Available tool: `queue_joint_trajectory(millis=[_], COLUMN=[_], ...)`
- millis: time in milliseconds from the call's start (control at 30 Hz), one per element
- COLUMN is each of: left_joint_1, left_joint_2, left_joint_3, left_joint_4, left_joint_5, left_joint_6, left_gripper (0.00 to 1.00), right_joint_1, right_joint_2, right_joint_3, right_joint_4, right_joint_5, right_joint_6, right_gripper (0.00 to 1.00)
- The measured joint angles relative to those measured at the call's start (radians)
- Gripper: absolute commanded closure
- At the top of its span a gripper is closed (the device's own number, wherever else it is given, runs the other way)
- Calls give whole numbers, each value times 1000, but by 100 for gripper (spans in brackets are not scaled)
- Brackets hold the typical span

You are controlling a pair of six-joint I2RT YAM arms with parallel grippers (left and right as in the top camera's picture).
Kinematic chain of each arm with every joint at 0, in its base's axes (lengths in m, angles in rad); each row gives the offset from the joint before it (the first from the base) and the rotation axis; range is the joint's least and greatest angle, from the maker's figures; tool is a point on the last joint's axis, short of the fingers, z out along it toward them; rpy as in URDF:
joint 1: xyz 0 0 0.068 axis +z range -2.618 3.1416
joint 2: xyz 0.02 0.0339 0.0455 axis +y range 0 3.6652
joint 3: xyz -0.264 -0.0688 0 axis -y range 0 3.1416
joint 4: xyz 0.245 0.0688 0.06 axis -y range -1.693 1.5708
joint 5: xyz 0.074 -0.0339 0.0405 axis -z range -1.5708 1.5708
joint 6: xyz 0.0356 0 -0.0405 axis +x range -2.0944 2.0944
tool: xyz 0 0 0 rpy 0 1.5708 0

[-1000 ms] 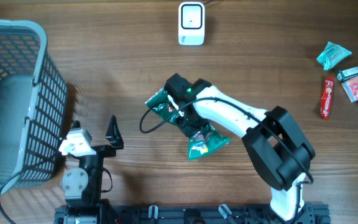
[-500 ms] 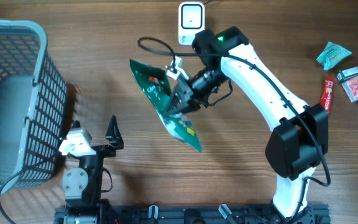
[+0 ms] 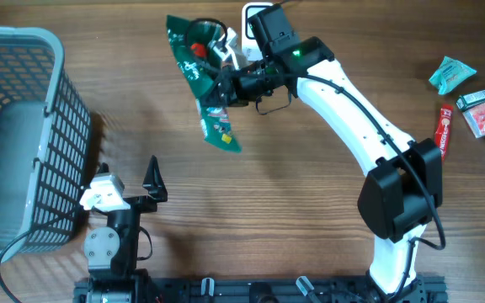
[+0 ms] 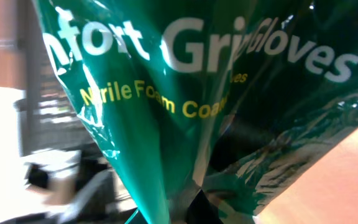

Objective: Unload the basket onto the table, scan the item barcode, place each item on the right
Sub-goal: 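Hold the glove bag up in front of the scanner, then carry the glove bag to the right edge and release it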

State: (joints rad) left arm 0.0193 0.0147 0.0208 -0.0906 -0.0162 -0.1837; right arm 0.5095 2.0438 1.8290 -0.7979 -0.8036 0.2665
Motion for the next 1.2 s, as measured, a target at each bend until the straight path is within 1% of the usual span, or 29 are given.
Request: queue_joint_trajectory(millis=[100, 133, 233, 267, 300, 400, 467, 567, 633, 767, 833, 900, 1033, 1100, 1133, 1200], left_joint_1=[0, 0, 0, 0, 0, 0, 0, 0, 0, 0, 0, 0, 0, 0, 0, 0], left_joint_2=[0, 0, 0, 0, 0, 0, 0, 0, 0, 0, 0, 0, 0, 0, 0, 0], left_joint_3=[0, 0, 0, 0, 0, 0, 0, 0, 0, 0, 0, 0, 0, 0, 0, 0], left_joint_4=[0, 0, 0, 0, 0, 1, 0, 1, 0, 0, 0, 0, 0, 1, 0, 0], left_joint_5=[0, 0, 0, 0, 0, 0, 0, 0, 0, 0, 0, 0, 0, 0, 0, 0], left_joint_6=[0, 0, 0, 0, 0, 0, 0, 0, 0, 0, 0, 0, 0, 0, 0, 0], left_gripper=[0, 0, 0, 0, 0, 0, 0, 0, 0, 0, 0, 0, 0, 0, 0, 0], right_joint_1=[-1, 0, -3, -6, -16, -46, -64, -85, -95, -103, -103, -103, -113, -139, -174, -244], right_joint_2=[0, 0, 1, 4, 16, 84, 148, 271, 357, 397, 397, 397, 332, 241, 167, 89], right_joint_3=[2, 3, 9, 10, 17, 23, 31, 109, 203, 276, 297, 324, 370, 374, 379, 405], right_joint_4=[86, 154, 341, 370, 454, 658, 735, 761, 760, 750, 721, 621, 270, 105, -17, -136], right_joint_5=[249, 342, 571, 594, 663, 724, 749, 772, 779, 773, 774, 784, 823, 835, 842, 850], right_joint_6=[-197, -248, -340, -365, -384, -418, -429, -433, -433, -428, -424, -417, -369, -322, -285, -243], right_gripper=[96, 96, 96, 96, 96, 96, 96, 96, 96, 96, 96, 96, 96, 96, 96, 96])
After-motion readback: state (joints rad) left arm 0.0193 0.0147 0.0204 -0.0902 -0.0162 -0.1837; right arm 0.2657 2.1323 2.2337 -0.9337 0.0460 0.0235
